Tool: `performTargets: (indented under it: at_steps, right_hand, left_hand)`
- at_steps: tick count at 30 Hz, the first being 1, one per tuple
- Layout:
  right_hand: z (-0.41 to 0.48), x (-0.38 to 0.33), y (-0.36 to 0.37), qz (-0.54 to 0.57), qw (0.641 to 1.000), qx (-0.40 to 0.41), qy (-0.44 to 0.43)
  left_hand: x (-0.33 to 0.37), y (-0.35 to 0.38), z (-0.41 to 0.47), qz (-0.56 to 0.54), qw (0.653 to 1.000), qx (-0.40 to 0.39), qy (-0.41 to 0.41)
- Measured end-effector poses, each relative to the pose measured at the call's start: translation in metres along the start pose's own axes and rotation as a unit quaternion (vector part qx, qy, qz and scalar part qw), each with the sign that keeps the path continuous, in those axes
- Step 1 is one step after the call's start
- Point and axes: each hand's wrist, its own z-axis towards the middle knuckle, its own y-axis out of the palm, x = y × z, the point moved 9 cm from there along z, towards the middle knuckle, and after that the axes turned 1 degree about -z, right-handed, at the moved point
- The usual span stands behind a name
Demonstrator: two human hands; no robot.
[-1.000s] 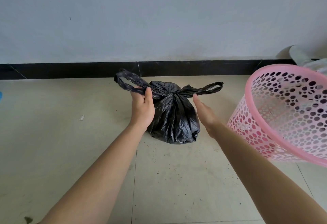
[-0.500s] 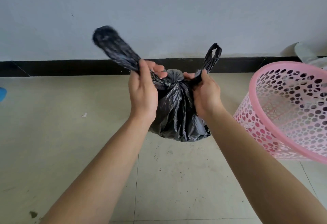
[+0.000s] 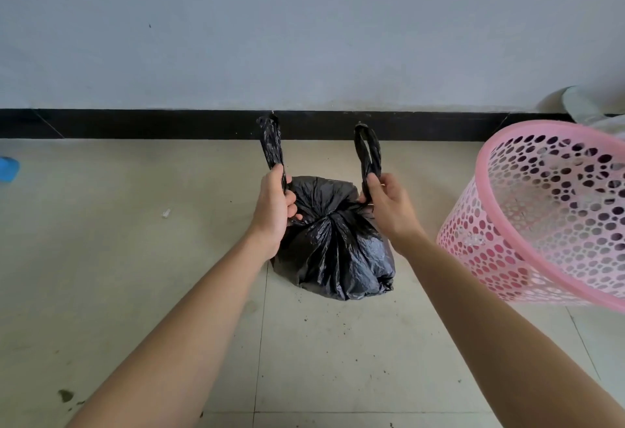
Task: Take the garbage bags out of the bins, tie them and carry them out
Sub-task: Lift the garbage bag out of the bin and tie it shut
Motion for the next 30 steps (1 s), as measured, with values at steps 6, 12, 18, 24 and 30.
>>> performTargets:
  at_steps: [6, 12, 18, 24, 30]
  right_hand:
    - [-0.008, -0.027, 0.015, -0.012, 0.993, -0.075, -0.090]
    - [-0.011, -0.028, 0.026, 0.000, 0.988, -0.130, -0.084]
    - [-0.014, -0.028, 0.039, -0.095, 0.977, -0.158, -0.108]
    - [-0.013, -0.025, 0.032, -0.191, 0.959, -0.153, -0.143]
    - [-0.009, -0.014, 0.020, -0.134, 0.982, -0.095, -0.098]
  left_hand:
    - [0.000, -0.008, 0.008, 0.043, 0.999, -0.013, -0.019]
    - [-0.001, 0.005, 0.008, -0.020, 0.992, -0.119, -0.033]
    - [0.010, 0.020, -0.003, 0.033, 0.986, -0.166, -0.014]
    - [0.001, -0.001, 0.004, -0.092, 0.992, -0.058, -0.066]
    - [0.003, 0.004, 0.000, -0.042, 0.986, -0.152, -0.063]
